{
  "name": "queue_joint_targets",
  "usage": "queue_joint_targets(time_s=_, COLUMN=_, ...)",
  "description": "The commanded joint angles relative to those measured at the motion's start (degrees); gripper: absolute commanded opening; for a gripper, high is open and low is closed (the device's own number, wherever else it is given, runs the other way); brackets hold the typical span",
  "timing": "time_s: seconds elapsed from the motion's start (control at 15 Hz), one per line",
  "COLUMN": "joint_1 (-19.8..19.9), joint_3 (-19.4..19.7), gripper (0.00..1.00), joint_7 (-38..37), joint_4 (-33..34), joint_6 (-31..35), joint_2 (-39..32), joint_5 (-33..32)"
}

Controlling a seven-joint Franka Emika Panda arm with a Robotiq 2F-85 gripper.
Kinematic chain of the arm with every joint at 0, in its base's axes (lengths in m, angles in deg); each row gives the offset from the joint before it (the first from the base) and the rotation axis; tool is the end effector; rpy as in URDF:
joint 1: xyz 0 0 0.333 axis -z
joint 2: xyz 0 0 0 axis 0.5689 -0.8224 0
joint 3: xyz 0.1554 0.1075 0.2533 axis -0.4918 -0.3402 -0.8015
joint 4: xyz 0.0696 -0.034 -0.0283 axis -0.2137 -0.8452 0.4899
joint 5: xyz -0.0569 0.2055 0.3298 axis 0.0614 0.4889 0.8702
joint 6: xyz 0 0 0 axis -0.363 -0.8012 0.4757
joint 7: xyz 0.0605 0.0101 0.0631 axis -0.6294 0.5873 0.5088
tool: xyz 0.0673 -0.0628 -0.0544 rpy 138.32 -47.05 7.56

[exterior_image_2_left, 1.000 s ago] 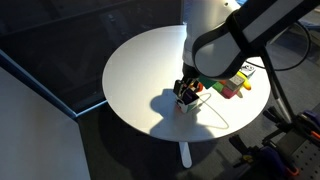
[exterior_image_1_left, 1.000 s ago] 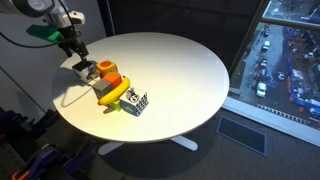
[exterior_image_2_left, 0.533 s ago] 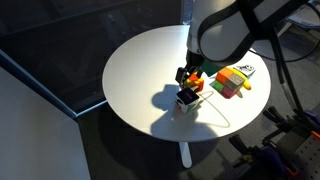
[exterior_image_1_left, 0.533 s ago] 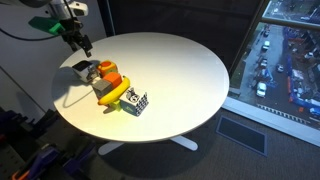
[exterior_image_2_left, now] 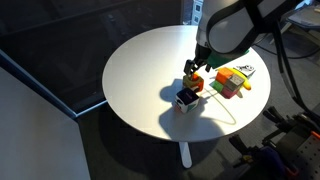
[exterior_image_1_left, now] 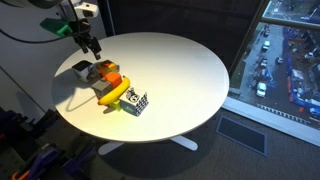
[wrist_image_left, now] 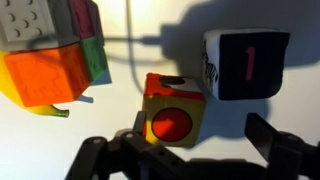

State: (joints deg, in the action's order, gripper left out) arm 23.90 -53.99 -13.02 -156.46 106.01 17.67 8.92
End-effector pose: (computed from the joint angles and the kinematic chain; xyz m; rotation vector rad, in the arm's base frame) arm 0.5365 0.0921 0.2171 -3.1307 0.1351 -0.0926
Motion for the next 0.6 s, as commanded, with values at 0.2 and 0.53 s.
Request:
queue_joint_targets(time_s=0.2, joint_1=2.8, joint_3=-0.2, gripper=1.00, joint_7=1.1, joint_4=4.3, joint_6=-2.6, joint_2=-3.5, joint_5=0.5)
queue_joint_targets(time_s=0.53, joint_1=4.5, joint_3=-0.9, gripper=1.00, joint_7=2.9, joint_4=7.6, joint_6=-4.6, joint_2=-6.5, joint_5=1.2)
